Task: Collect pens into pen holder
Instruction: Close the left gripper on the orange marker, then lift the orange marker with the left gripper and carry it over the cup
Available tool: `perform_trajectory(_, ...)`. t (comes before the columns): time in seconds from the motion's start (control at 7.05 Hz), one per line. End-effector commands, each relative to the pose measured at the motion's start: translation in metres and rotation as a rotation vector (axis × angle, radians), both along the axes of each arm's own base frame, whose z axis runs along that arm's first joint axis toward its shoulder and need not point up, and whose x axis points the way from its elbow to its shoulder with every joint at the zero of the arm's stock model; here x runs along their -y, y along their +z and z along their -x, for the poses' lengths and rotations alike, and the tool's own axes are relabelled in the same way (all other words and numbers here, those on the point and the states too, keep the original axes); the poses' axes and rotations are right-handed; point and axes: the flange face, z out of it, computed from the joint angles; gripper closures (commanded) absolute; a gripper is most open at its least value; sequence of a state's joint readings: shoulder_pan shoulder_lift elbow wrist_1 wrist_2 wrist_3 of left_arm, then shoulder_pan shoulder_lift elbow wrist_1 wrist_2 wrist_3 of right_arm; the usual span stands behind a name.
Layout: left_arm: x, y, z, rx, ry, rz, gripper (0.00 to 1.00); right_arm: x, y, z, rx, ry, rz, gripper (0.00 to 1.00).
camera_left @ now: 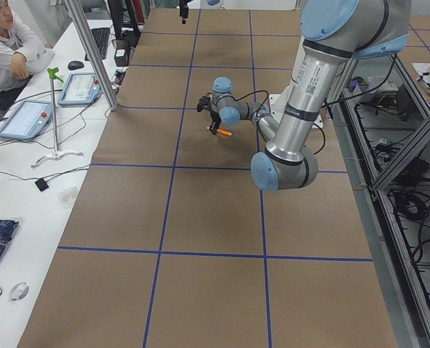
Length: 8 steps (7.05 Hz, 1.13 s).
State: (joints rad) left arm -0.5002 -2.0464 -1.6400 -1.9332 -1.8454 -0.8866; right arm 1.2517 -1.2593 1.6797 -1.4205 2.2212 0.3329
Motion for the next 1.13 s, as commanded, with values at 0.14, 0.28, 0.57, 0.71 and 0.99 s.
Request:
perform_trajectory(0.14, 0.0, -0.004, 0.001, -0.006, -0.002, -0.003, 1.0, 0.0, 0.0, 0.0, -0.001, 0.001, 0.0, 0.01)
perform_trajectory(0.28, 0.002, -0.017, 0.011, -0.031, -0.009, -0.025, 1.0, 0.0, 0.0, 0.0, -0.001, 0.001, 0.0, 0.01)
perform_trajectory(0.57, 0.009, -0.088, 0.062, -0.164, -0.039, -0.139, 1.0, 0.0, -0.001, 0.0, 0.0, 0.002, -0.001, 0.01)
perform_trajectory(0.71, 0.01, -0.119, 0.072, -0.283, -0.05, -0.214, 1.0, 0.001, -0.001, 0.0, -0.001, 0.003, -0.003, 0.01)
perform_trajectory(0.99, 0.002, -0.153, 0.078, -0.54, -0.048, -0.364, 1.0, 0.001, -0.001, -0.002, -0.002, 0.005, -0.004, 0.01)
